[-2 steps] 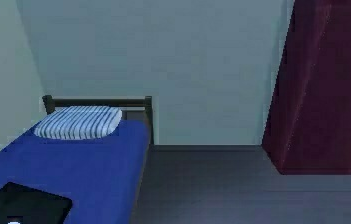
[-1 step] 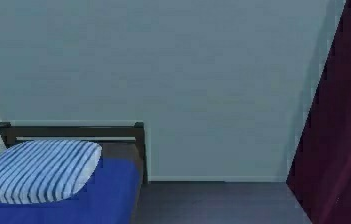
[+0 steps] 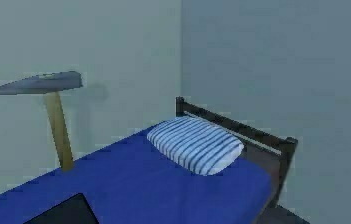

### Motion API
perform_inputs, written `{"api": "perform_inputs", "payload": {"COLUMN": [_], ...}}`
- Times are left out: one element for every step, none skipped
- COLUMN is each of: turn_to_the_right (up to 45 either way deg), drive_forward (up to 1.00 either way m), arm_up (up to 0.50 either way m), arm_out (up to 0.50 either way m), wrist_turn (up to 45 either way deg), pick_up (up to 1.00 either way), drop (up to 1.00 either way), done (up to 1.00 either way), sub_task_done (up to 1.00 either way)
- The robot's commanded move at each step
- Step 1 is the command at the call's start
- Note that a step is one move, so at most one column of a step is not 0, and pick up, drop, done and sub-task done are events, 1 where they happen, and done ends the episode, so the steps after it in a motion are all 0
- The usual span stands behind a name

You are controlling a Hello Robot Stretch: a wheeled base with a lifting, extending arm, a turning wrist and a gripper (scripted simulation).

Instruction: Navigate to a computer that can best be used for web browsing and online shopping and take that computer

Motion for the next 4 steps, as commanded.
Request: {"api": "perform_inputs", "payload": {"turn_to_the_right": [-45.0, -45.0, -39.0, 0.0], "drive_forward": [0.0, 0.0, 0.0, 0.0], "arm_up": [0.0, 0.0, 0.0, 0.5], "arm_out": [0.0, 0.0, 0.0, 0.0], "wrist_turn": [0.0, 0.0, 0.0, 0.0], "pick_up": [0.0, 0.0, 0.0, 0.0], "drop": [0.0, 0.0, 0.0, 0.0], "done": [0.0, 0.0, 0.0, 0.0], "sub_task_done": [0.0, 0.0, 0.0, 0.0]}}
